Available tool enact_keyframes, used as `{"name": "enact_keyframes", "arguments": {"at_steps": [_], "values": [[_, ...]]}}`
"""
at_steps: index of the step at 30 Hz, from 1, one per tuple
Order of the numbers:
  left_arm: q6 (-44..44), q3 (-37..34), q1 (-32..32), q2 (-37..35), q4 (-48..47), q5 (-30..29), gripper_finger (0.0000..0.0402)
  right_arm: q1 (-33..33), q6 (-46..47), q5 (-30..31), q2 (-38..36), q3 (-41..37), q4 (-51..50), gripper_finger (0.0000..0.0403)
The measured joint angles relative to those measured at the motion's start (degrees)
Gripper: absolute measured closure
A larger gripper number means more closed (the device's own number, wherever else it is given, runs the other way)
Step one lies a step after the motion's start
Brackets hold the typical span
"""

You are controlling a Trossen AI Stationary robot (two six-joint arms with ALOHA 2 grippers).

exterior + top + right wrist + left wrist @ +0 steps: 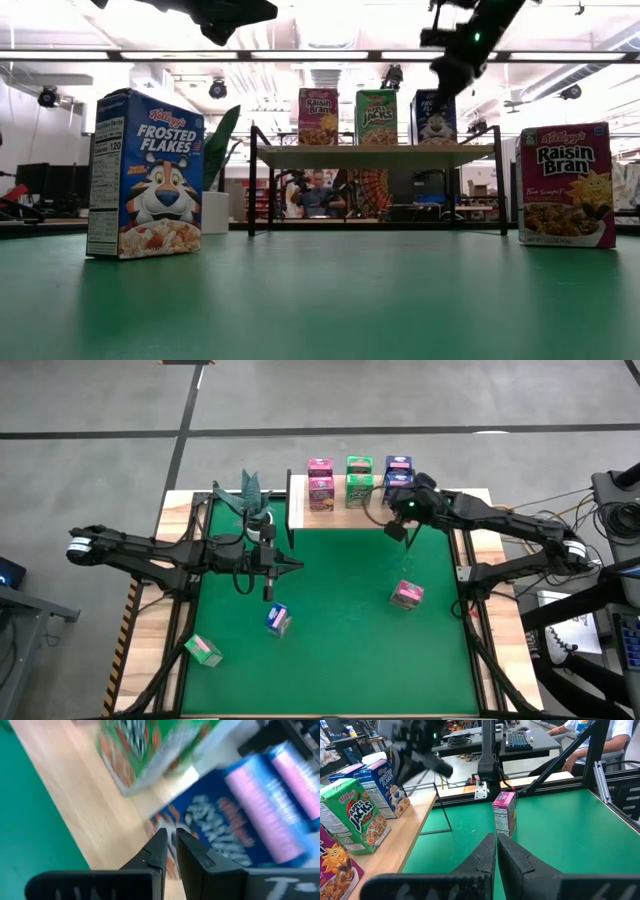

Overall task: Stack cereal on shelf
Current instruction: Put the top blue cereal box aligned with the other blue cereal box on the shelf

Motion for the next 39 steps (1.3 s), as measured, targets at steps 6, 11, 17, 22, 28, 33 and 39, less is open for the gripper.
{"name": "enact_keyframes", "arguments": {"at_steps": [6, 11, 17, 22, 28, 33, 39], "values": [[0.01, 0.0, -0.01, 0.0, 0.01, 0.01, 0.0402, -0.06, -1.4, -2.28, -3.99, 2.08, 5.44, 0.0375], [0.01, 0.0, -0.02, 0.0, 0.01, 0.01, 0.0402, -1.87, -2.25, -8.14, -5.5, 2.25, 12.76, 0.0375], [0.01, 0.0, 0.01, 0.0, -0.01, 0.01, 0.0402, -6.19, -3.55, -10.12, -3.99, 2.25, 14.84, 0.0375], [0.01, 0.0, 0.01, 0.0, -0.06, 0.01, 0.0402, -9.13, -4.14, -10.7, -2.79, 2.24, 13.48, 0.0375], [0.01, 0.0, 0.0, 0.0, -0.09, 0.01, 0.0402, -10.42, -4.18, -11.33, -2.27, 2.23, 11.49, 0.0375], [0.01, 0.0, 0.01, 0.0, -0.08, 0.01, 0.0402, -10.45, -5.18, -11.17, -2.14, 2.23, 10.44, 0.0375], [0.01, 0.0, -0.01, 0.0, -0.06, 0.01, 0.0402, -10.45, -5.98, -11.17, -2.14, 2.23, 10.27, 0.0375]]}}
